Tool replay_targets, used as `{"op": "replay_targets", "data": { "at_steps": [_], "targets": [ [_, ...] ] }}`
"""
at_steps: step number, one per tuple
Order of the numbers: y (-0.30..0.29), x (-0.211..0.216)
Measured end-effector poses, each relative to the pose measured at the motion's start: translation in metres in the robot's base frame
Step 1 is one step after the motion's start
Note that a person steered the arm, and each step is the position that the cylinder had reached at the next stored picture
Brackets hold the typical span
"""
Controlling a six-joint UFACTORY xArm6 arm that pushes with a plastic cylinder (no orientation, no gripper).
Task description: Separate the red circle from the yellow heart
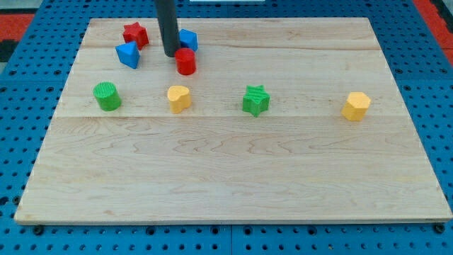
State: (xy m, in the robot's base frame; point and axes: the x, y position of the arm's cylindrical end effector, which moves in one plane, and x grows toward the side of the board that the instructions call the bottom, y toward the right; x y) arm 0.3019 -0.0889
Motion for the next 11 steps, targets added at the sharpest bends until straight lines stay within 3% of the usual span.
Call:
{"op": "replay_targets", "data": {
  "at_steps": [1, 3, 4, 5, 7, 9, 10, 11],
  "targets": [
    [0.065, 0.018],
    [0.062, 0.070],
    [0.066, 0.061],
    [0.022, 0.077],
    [0.019, 0.167],
    [0.008, 0.229],
    [-0.063, 0.234],
    [-0.022, 0.232]
  ]
}}
